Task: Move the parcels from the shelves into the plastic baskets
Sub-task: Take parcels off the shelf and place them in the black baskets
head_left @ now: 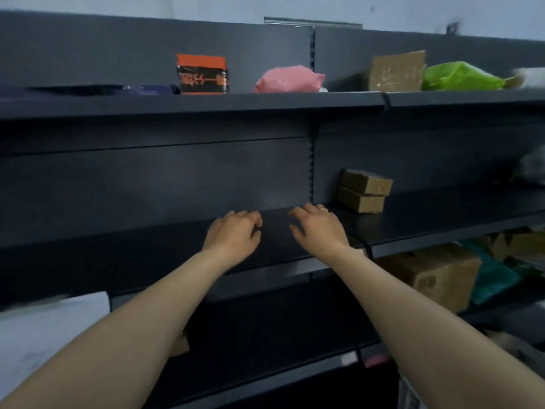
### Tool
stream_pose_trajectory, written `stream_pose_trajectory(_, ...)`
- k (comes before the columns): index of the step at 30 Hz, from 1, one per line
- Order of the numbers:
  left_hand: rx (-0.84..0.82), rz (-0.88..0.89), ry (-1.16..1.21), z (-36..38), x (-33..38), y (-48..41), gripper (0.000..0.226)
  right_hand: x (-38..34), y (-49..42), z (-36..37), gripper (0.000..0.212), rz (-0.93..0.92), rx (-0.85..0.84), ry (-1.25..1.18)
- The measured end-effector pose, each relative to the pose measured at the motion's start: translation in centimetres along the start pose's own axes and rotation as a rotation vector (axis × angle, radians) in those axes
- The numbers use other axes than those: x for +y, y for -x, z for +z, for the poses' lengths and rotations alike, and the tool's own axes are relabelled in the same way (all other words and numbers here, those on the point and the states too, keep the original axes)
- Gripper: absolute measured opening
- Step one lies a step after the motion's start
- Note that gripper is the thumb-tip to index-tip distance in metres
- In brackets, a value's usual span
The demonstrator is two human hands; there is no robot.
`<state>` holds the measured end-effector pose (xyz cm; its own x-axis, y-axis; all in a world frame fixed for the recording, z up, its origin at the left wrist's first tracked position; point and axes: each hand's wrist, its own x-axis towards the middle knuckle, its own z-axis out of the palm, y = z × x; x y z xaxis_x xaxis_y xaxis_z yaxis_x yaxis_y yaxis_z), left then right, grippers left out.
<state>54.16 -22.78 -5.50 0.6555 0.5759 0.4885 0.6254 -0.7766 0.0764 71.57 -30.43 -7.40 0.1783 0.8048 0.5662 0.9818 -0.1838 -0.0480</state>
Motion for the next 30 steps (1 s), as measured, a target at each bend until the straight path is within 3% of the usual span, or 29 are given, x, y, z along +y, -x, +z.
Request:
stream_pose_trajectory(7, 0.028, 0.041, 0.029, 1.8, -3.1, -3.3, 0.022, 0.9, -2.0, 0.8, 0.038, 0.068, -0.004, 0.032)
stream_pose_trajectory(17, -0.027, 0.129, 0.148, 10.2, 6.4, -15.6, 0.023, 17.5, -5.6, 1.9, 0.055, 0.508, 0.086, 0.079)
stream_pose_trajectory(21, -0.134, 0.104, 0.231, 13.8, 10.4, -21.5, 0.033, 24.5, -8.9, 3.2, 0.073, 0.574, 0.053, 0.006)
stream_pose_trajectory(24, -0.211, 0.005, 0.438, 16.0, 12.6, -25.4, 0.042, 27.9, -11.7, 4.3, 0.088, 0.589, -0.064, -0.132)
stream_pose_trajectory(27, -0.268, -0.210, 0.788, 17.2, 14.0, -28.2, 0.048, 29.6, -13.7, 5.9, 0.090, 0.624, -0.170, -0.262)
stream_pose_trajectory(30, -0.338, -0.417, 1.084, 17.9, 15.1, -29.6, 0.053, 30.2, -14.3, 7.1, 0.080, 0.596, -0.094, -0.338)
